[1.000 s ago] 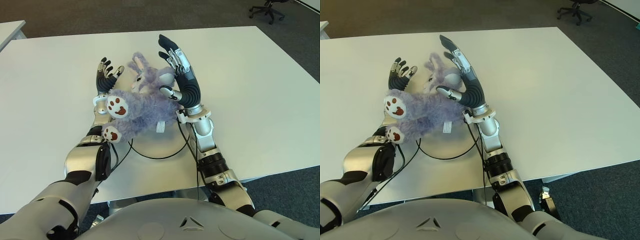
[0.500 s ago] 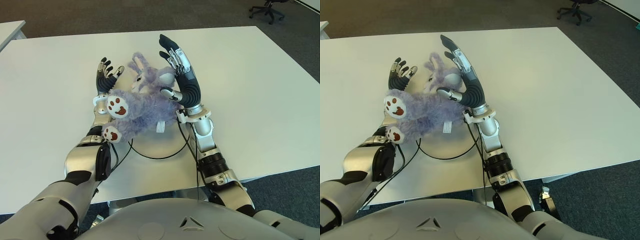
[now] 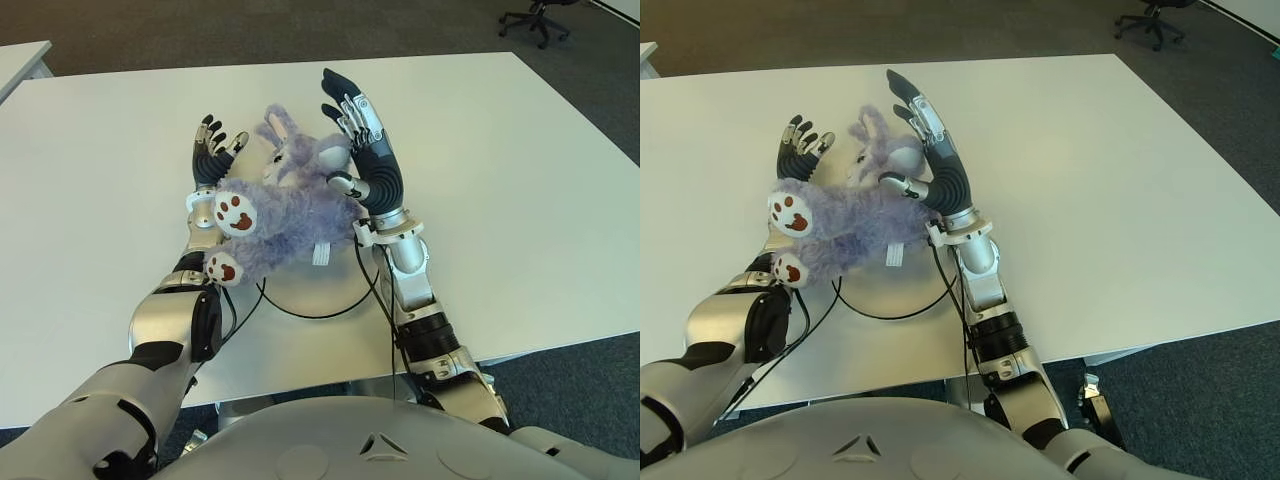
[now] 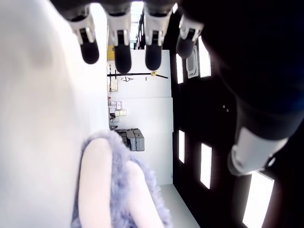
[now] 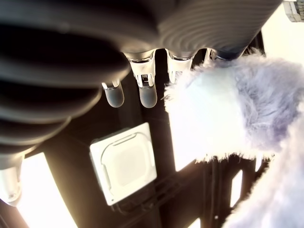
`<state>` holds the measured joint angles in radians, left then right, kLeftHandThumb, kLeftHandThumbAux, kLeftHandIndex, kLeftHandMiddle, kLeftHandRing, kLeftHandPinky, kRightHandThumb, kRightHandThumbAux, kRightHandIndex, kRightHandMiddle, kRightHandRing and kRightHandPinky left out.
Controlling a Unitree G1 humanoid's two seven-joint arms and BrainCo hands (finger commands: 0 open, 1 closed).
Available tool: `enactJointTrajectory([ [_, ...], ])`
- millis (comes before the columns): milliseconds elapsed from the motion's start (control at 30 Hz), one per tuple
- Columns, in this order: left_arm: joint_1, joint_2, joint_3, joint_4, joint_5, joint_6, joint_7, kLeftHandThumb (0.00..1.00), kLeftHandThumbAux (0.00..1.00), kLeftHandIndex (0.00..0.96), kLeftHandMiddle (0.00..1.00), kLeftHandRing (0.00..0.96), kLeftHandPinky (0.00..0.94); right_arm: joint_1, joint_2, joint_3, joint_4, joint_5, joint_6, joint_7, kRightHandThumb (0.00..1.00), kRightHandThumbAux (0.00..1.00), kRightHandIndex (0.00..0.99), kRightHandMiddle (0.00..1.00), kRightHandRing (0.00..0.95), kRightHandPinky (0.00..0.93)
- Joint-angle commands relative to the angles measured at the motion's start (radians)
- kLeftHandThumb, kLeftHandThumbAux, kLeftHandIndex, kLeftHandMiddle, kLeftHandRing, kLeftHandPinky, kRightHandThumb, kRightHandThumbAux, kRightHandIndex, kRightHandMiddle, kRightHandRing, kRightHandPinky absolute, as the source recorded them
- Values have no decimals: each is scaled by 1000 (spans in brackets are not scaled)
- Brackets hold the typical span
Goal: Put the doll into the plate.
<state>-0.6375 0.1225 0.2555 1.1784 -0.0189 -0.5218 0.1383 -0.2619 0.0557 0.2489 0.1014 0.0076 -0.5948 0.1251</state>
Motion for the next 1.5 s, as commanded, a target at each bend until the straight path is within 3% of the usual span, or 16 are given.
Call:
enactJointTrajectory([
  [33, 265, -96, -15, 153, 8, 145, 2, 122, 676, 13, 122, 123, 98, 123, 15, -17, -23, 28, 120, -25, 126, 472, 57, 38, 14, 20],
  [600, 265, -95, -13, 153, 7, 146, 3, 113, 680, 18, 129, 131, 111, 109, 25, -48, -100, 25, 197, -68, 29, 454, 41, 20, 0, 17],
  [967, 266, -93, -11, 154, 5, 146, -6, 112, 687, 16, 128, 129, 104, 85, 15, -66, -74, -18, 141, -99, 0, 461, 14, 0, 0, 22],
  [1500, 267, -89, -12, 154, 6, 143, -9, 115, 690, 20, 126, 129, 109, 59, 0, -98, -59, -34, 151, -118, 0, 446, 19, 7, 9, 45],
])
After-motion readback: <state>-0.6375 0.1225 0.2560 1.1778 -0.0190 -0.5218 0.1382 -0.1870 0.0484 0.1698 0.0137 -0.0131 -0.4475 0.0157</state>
